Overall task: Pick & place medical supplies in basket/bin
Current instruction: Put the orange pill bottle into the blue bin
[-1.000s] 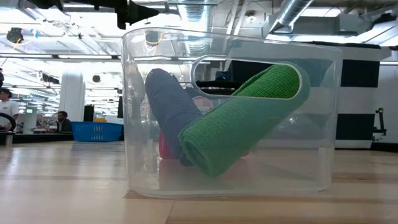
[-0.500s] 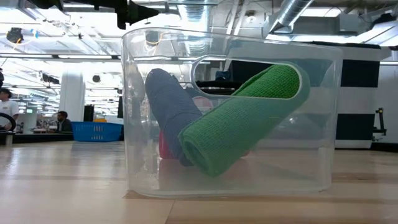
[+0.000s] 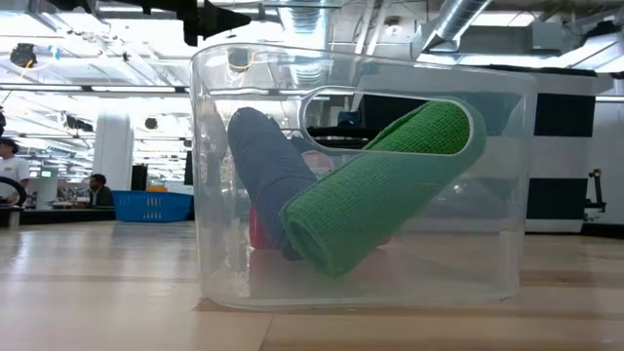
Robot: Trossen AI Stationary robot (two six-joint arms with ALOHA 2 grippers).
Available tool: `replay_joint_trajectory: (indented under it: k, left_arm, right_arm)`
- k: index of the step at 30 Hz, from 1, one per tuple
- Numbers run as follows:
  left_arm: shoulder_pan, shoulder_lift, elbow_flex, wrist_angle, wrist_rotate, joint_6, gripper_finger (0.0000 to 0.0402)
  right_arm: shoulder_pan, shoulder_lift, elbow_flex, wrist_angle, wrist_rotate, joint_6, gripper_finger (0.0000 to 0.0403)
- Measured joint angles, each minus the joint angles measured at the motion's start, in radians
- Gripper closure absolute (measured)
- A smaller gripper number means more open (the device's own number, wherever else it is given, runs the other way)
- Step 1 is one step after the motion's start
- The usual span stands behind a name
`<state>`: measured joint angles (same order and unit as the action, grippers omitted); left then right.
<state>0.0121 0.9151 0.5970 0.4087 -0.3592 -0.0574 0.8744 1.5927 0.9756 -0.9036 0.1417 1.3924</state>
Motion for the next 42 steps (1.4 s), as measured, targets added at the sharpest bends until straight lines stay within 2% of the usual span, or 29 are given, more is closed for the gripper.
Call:
replay_joint_trajectory:
  k: [5,10,14,19,25,32,37,42]
  left_arm:
    - [-0.048,0.042,0.014,-0.021,0.000,0.000,0.0088]
    - [-0.091,0.158,0.074,-0.036,0.030,0.019,0.0088]
    - [-0.112,0.280,0.143,-0.036,0.101,0.081,0.0088]
    - [-0.108,0.441,0.250,-0.036,0.141,0.084,0.0088]
    - [-0.088,0.617,0.399,-0.036,0.320,0.068,0.0087]
    - [-0.028,0.681,0.471,-0.035,0.614,-0.199,0.0058]
    - [-0.020,0.682,0.471,-0.035,0.655,-0.215,0.0048]
    - [-0.028,0.682,0.471,-0.035,0.625,-0.217,0.0050]
  right_arm:
    - [-0.156,-0.106,0.000,-0.019,0.114,-0.215,0.0213]
    - [-0.329,-0.211,0.000,0.030,0.163,-0.424,0.0213]
    - [-0.448,-0.279,0.000,0.134,0.154,-0.560,0.0213]
    - [-0.550,-0.318,0.001,0.258,0.071,-0.672,0.0214]
    - [-0.596,-0.313,0.002,0.379,-0.016,-0.747,0.0214]
    - [-0.580,-0.311,0.054,0.385,-0.020,-0.846,0.0214]
    - [-0.577,-0.311,0.091,0.384,-0.001,-0.896,0.0214]
    - [-0.599,-0.311,0.109,0.388,0.019,-0.927,0.0214]
